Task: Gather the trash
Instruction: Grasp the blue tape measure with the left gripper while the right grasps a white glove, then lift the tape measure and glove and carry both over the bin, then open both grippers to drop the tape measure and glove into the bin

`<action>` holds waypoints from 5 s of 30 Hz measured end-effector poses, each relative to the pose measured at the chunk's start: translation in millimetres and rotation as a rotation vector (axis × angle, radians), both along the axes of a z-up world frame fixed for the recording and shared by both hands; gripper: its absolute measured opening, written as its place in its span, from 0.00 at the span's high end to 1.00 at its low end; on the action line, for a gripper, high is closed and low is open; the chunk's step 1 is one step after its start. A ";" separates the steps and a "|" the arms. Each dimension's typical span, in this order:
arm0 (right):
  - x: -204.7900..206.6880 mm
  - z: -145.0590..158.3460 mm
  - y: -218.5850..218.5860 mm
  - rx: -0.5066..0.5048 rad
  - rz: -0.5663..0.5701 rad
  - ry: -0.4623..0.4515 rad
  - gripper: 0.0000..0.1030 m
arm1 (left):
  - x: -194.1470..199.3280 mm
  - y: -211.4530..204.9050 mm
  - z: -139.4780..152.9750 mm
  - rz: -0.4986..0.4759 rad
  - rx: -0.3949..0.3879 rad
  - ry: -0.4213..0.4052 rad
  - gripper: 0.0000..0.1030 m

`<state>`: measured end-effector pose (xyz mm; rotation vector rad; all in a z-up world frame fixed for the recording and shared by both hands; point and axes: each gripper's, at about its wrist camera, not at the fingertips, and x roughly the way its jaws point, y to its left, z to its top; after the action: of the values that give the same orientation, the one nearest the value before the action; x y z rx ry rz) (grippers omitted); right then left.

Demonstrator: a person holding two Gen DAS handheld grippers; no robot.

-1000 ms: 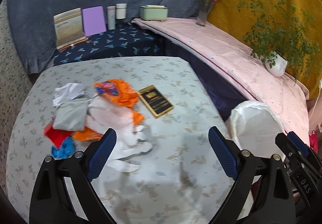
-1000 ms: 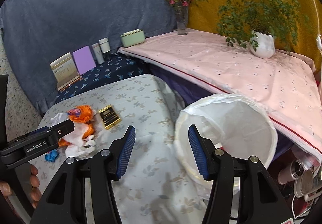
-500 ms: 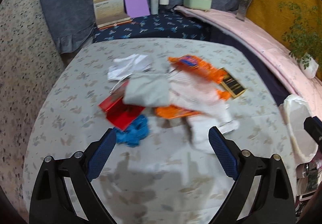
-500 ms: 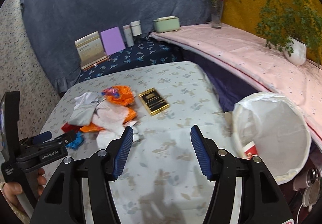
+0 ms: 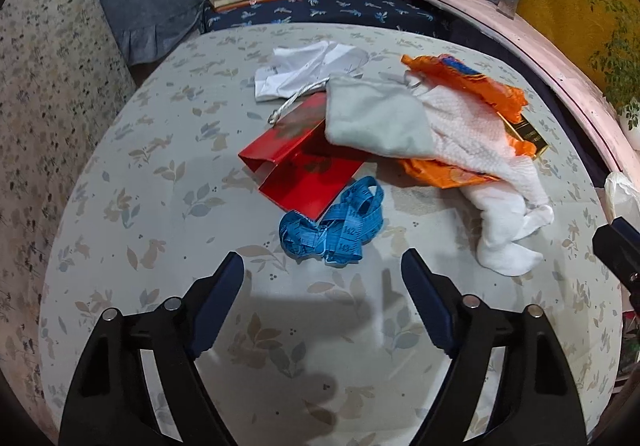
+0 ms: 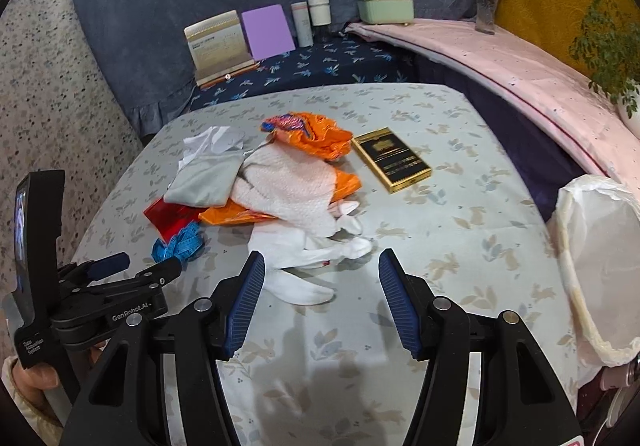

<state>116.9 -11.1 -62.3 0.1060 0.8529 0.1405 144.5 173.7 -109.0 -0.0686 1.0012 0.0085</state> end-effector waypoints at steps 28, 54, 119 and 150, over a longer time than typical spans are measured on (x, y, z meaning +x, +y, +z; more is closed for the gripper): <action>44.4 -54.0 36.3 0.075 0.057 0.153 0.91 | 8.5 -18.2 -4.5 -0.117 -0.112 0.055 0.71; -18.0 18.7 -62.9 0.106 -0.111 -0.024 0.93 | -18.5 -70.4 15.9 -0.216 -0.022 -0.021 0.48; -109.3 17.9 -314.3 0.147 -0.591 -0.097 0.93 | -42.0 -376.8 67.0 -0.755 -0.158 -0.046 0.84; -88.7 28.1 -306.3 0.148 -0.582 -0.129 0.72 | -18.8 -348.4 60.7 -0.624 -0.174 -0.093 0.36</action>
<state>28.2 -317.3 -34.2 0.4733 0.6536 -0.3332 125.7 -174.7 -48.3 0.0861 0.8944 -0.6472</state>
